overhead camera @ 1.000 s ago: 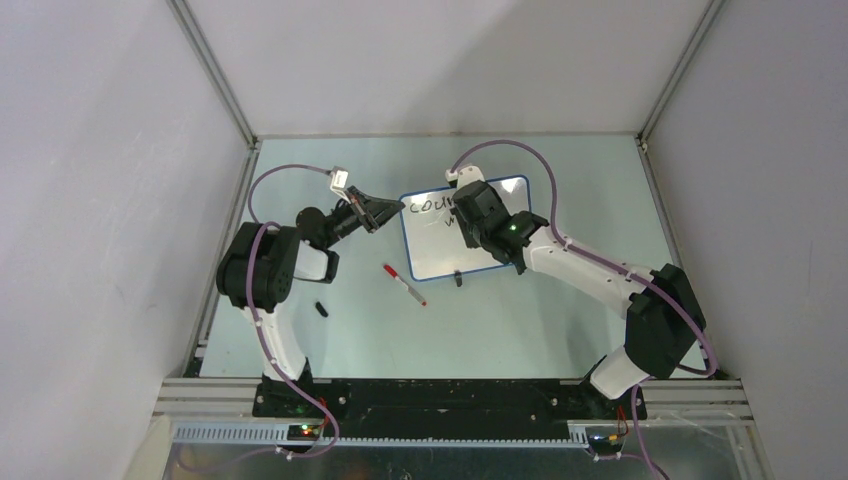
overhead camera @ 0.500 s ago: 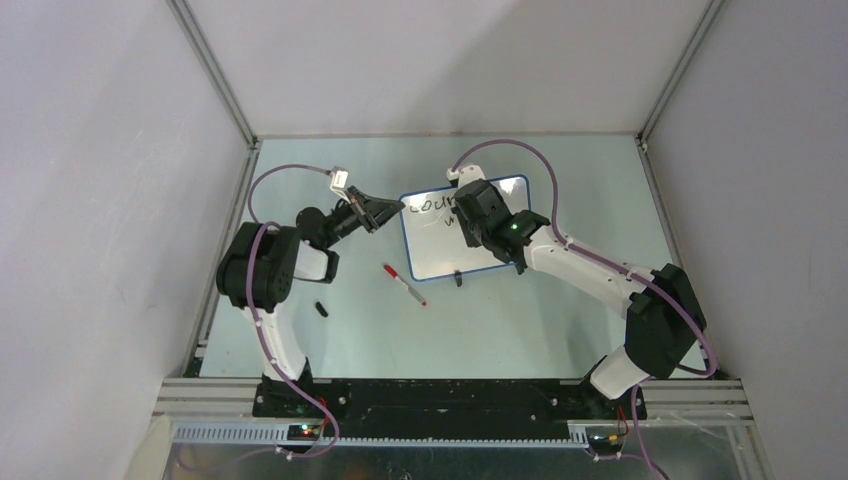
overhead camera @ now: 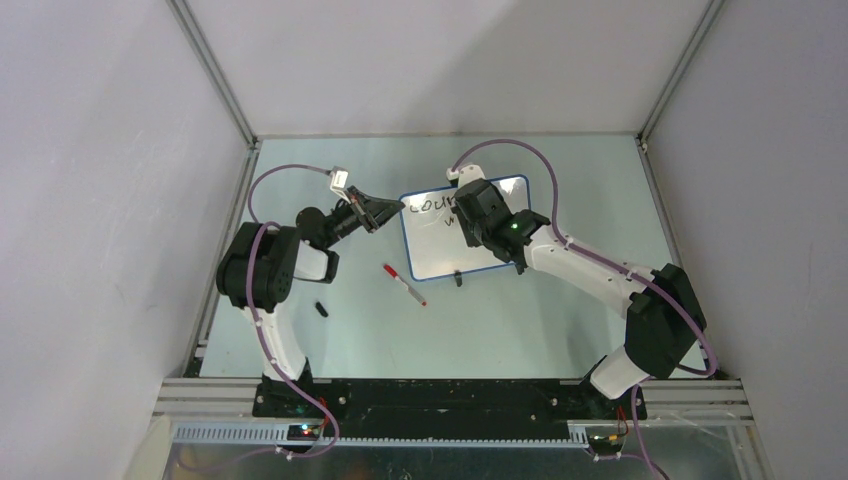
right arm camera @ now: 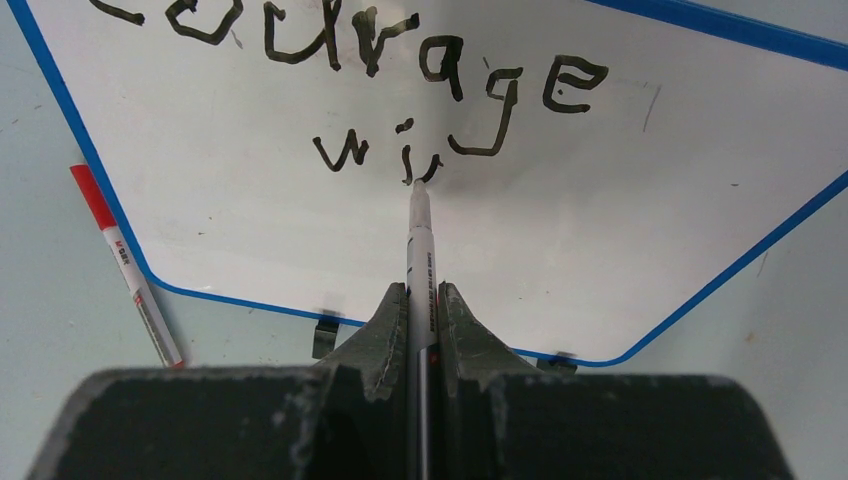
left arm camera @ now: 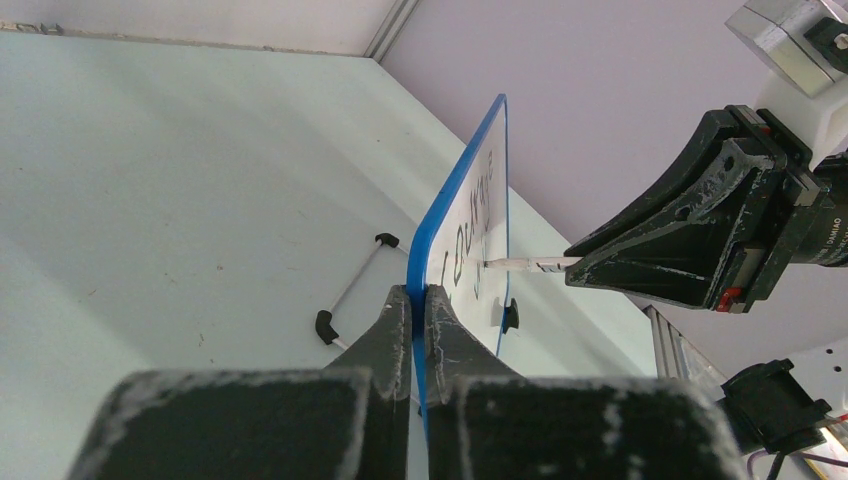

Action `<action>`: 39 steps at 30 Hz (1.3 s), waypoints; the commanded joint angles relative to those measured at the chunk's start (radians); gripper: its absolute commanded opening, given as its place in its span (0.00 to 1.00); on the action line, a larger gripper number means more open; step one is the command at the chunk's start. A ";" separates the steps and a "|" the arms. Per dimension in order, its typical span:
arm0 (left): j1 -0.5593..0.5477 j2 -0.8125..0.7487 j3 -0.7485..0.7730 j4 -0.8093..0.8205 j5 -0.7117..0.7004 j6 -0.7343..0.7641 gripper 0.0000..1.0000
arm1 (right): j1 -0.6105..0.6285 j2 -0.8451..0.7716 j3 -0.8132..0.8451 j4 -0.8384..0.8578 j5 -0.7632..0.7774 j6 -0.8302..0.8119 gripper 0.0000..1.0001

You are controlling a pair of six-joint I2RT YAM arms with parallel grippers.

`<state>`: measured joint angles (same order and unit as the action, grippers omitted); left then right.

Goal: Write a sentence on the whiteboard

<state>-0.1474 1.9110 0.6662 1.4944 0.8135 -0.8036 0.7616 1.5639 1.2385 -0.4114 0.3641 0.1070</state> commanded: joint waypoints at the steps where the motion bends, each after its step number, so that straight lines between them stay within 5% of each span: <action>1: 0.002 -0.020 -0.008 0.038 0.023 0.057 0.00 | -0.019 0.005 0.049 0.036 0.026 -0.016 0.00; 39: 0.000 -0.026 -0.013 0.039 0.022 0.061 0.00 | -0.032 -0.004 0.057 0.050 0.041 0.001 0.00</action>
<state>-0.1474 1.9110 0.6662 1.4944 0.8139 -0.8032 0.7467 1.5639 1.2549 -0.4122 0.3618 0.1013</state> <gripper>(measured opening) 0.018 0.133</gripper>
